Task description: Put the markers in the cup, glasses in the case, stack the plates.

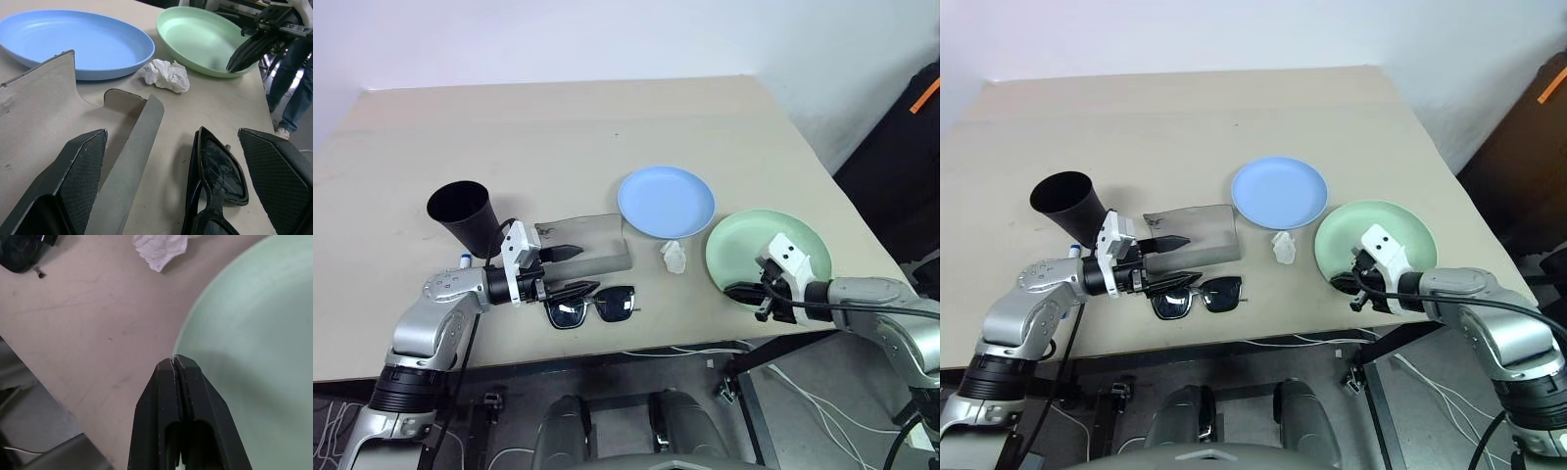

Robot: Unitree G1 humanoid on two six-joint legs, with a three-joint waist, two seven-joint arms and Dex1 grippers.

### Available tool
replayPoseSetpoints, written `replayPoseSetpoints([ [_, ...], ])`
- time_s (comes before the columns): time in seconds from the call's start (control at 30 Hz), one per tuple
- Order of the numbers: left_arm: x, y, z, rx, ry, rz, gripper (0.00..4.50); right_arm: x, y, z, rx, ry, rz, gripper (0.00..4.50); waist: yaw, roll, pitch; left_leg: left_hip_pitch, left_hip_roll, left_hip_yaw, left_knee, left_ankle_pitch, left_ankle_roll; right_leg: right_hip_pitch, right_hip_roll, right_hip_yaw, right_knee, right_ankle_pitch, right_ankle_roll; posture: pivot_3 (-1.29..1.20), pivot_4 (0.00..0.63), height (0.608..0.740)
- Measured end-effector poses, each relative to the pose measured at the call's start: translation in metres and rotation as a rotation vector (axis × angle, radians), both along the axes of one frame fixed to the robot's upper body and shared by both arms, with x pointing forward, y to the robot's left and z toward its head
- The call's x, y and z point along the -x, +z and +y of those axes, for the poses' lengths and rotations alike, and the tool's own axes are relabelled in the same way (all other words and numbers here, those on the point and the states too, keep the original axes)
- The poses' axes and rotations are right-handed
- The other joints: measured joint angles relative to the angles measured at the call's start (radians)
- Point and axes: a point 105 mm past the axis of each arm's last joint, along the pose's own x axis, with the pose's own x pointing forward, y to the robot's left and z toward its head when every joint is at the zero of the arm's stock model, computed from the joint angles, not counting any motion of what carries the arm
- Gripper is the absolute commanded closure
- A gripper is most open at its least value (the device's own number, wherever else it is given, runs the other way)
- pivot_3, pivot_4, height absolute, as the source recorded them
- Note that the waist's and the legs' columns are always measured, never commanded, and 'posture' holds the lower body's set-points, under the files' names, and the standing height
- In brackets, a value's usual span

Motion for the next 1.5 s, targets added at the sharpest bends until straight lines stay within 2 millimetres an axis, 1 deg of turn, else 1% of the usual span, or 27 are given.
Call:
replayPoseSetpoints([
  [0.03,0.000,0.000,0.000,0.000,0.001,-0.002,0.00,0.000,0.001,0.001,0.002,0.007,-0.011,3.86,0.000,0.000,0.000,0.000,0.000,0.000,0.000,0.000,0.000,0.000,0.000,0.000,0.000,0.000,0.000,0.00,0.150,0.726],
  [0.2,0.002,0.000,0.001,-0.003,0.009,-0.002,0.00,-0.002,-0.001,-0.002,0.012,0.000,-0.015,2.09,-0.001,0.000,0.000,0.000,0.000,0.000,0.000,0.000,0.000,0.000,0.000,0.000,0.000,0.000,0.000,0.00,0.150,0.726],
  [0.23,0.003,0.000,0.001,-0.004,0.009,-0.002,0.00,-0.003,-0.001,-0.003,0.012,-0.002,-0.010,1.80,-0.001,0.000,0.000,0.000,0.000,0.000,0.000,0.000,0.000,0.000,0.000,0.000,0.000,0.000,0.000,0.00,0.150,0.726],
  [0.37,0.004,0.001,0.000,-0.006,0.019,-0.010,0.00,-0.004,0.000,-0.001,0.006,-0.001,0.023,1.80,0.000,0.000,0.000,0.000,0.000,0.000,0.000,0.000,0.000,0.000,0.000,0.000,0.000,0.000,0.000,0.00,0.150,0.726],
  [0.47,0.003,0.002,0.000,-0.006,0.022,-0.013,0.00,-0.004,-0.005,0.002,0.015,0.007,0.054,1.80,0.000,0.000,0.000,0.000,0.000,0.000,0.000,0.000,0.000,0.000,0.000,0.000,0.000,0.000,0.000,0.00,0.150,0.726],
  [0.53,0.003,0.002,0.001,-0.007,0.029,-0.007,0.00,-0.004,-0.006,0.003,0.022,0.008,0.058,2.17,0.000,0.000,0.000,0.000,0.000,0.000,0.000,0.000,0.000,0.000,0.000,0.000,0.000,0.000,0.000,0.00,0.150,0.726],
  [0.6,0.003,0.002,0.001,-0.007,0.031,-0.007,0.00,-0.005,-0.006,0.002,0.033,0.005,0.049,2.72,0.000,0.000,0.000,0.000,0.000,0.000,0.000,0.000,0.000,0.000,0.000,0.000,0.000,0.000,0.000,0.00,0.150,0.726],
  [0.77,0.003,0.002,0.004,-0.019,0.029,-0.007,0.00,-0.009,-0.004,-0.002,0.062,-0.007,0.021,4.43,-0.005,0.000,0.000,0.000,0.000,0.000,0.000,0.000,0.000,0.000,0.000,0.000,0.000,0.000,0.000,0.00,0.150,0.726],
  [0.83,0.003,0.002,0.005,-0.019,0.030,-0.005,0.00,-0.011,0.003,-0.006,0.074,-0.018,-0.010,4.47,-0.009,-0.001,0.000,0.001,0.000,0.000,0.000,0.000,0.000,0.000,0.000,0.001,0.001,0.000,0.000,0.00,0.150,0.726],
  [0.97,0.003,0.001,0.006,-0.018,0.026,-0.008,0.00,-0.010,0.008,-0.007,0.093,-0.007,-0.018,4.47,-0.004,-0.001,0.000,0.001,0.000,-0.001,0.001,0.000,0.000,0.000,0.000,0.000,0.001,0.000,0.000,0.00,0.150,0.726],
  [1.1,0.002,-0.003,0.008,-0.015,0.026,0.010,0.00,-0.010,0.030,-0.011,0.116,0.005,-0.073,4.47,-0.004,-0.001,0.000,0.001,0.000,0.000,0.000,0.000,0.000,0.000,0.000,0.001,0.001,0.000,0.000,0.00,0.150,0.726],
  [1.23,0.002,-0.004,0.009,-0.013,0.025,0.013,0.00,-0.011,0.043,-0.018,0.142,-0.003,-0.105,4.47,-0.001,-0.001,0.000,0.000,0.000,0.000,0.000,0.000,0.000,-0.001,0.000,0.001,0.001,0.000,0.000,0.00,0.150,0.726],
  [1.3,0.002,-0.003,0.009,-0.013,0.024,0.011,0.00,-0.015,0.054,-0.022,0.166,-0.018,-0.146,4.47,-0.002,-0.001,0.000,0.000,0.000,0.000,0.000,0.000,0.000,-0.001,0.000,0.001,0.001,0.000,0.000,0.00,0.150,0.726],
  [1.4,0.002,-0.003,0.009,-0.012,0.024,0.008,0.00,-0.023,0.068,-0.022,0.194,-0.022,-0.240,4.47,-0.004,0.000,0.000,0.000,0.000,0.000,0.000,0.000,0.000,-0.002,0.000,0.001,0.001,0.000,0.000,0.00,0.150,0.726],
  [1.47,0.001,-0.003,0.010,-0.010,0.028,0.003,0.00,-0.028,0.080,-0.017,0.208,-0.002,-0.321,4.47,-0.003,0.000,0.000,0.000,0.000,0.000,0.000,0.000,0.000,-0.002,0.000,0.001,0.001,0.000,0.000,0.00,0.150,0.726],
  [1.5,0.000,-0.003,0.010,-0.010,0.031,0.003,0.00,-0.031,0.086,-0.012,0.202,0.016,-0.369,4.47,-0.004,0.000,0.000,0.000,0.000,0.000,0.000,0.000,0.000,-0.002,0.000,0.001,0.001,0.000,0.000,0.00,0.150,0.726],
])
